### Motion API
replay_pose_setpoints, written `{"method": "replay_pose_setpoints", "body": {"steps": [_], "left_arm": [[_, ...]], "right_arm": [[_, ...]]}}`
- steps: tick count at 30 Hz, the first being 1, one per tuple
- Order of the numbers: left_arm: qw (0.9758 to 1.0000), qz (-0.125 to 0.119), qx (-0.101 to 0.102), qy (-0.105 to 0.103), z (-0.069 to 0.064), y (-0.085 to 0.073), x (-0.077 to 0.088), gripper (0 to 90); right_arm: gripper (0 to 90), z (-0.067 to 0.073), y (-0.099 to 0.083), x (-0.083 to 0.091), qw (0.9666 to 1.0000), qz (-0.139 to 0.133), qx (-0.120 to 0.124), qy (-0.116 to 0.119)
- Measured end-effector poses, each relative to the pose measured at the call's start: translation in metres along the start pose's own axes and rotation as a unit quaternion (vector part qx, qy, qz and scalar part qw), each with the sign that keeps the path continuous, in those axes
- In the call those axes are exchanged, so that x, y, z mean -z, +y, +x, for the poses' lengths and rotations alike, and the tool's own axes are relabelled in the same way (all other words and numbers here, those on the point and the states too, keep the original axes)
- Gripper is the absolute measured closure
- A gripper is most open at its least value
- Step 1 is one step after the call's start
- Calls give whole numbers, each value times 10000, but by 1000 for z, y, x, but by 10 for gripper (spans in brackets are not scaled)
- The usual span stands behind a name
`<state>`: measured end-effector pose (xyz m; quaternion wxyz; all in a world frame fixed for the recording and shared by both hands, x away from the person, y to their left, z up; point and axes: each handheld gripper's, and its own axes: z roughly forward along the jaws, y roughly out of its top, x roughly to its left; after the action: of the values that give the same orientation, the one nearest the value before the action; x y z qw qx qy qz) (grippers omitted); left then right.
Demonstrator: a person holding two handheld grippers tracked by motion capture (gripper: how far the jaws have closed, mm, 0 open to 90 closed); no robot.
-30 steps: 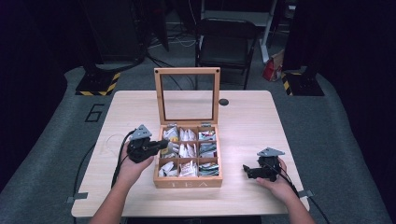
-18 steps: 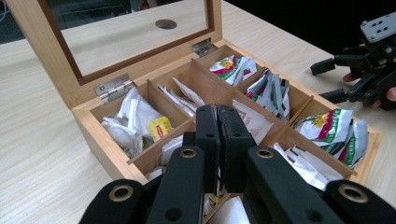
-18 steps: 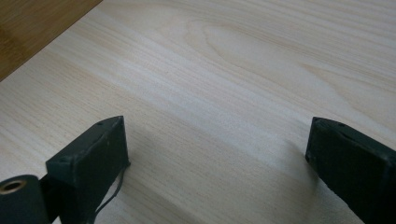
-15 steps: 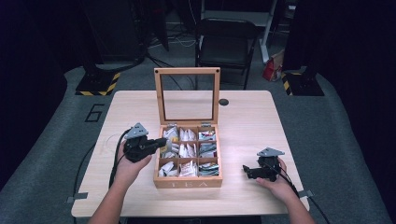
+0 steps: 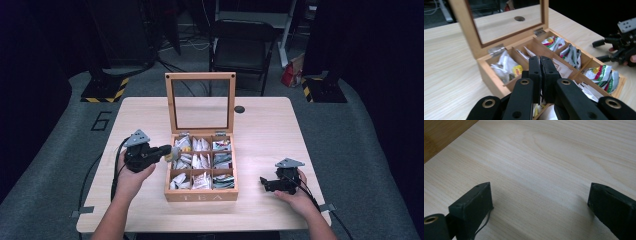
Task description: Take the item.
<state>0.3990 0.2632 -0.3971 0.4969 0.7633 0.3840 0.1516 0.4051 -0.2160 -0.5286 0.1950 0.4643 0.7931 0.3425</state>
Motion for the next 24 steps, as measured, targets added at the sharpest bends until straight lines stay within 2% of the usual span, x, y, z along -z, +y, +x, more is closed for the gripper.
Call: {"method": "replay_pose_setpoints", "body": {"steps": [7, 10, 24], "left_arm": [[9992, -170, 178, 307, 15, 2, 20, 878], [9986, -218, 294, 375, 22, 2, 30, 878], [9935, -376, 492, 956, 44, 0, 62, 877]], "right_arm": [[52, 0, 0, 0, 10000, -7, 0, 2], [52, 0, 0, 0, 10000, -3, -1, 2], [52, 0, 0, 0, 10000, -6, 0, 1]]}}
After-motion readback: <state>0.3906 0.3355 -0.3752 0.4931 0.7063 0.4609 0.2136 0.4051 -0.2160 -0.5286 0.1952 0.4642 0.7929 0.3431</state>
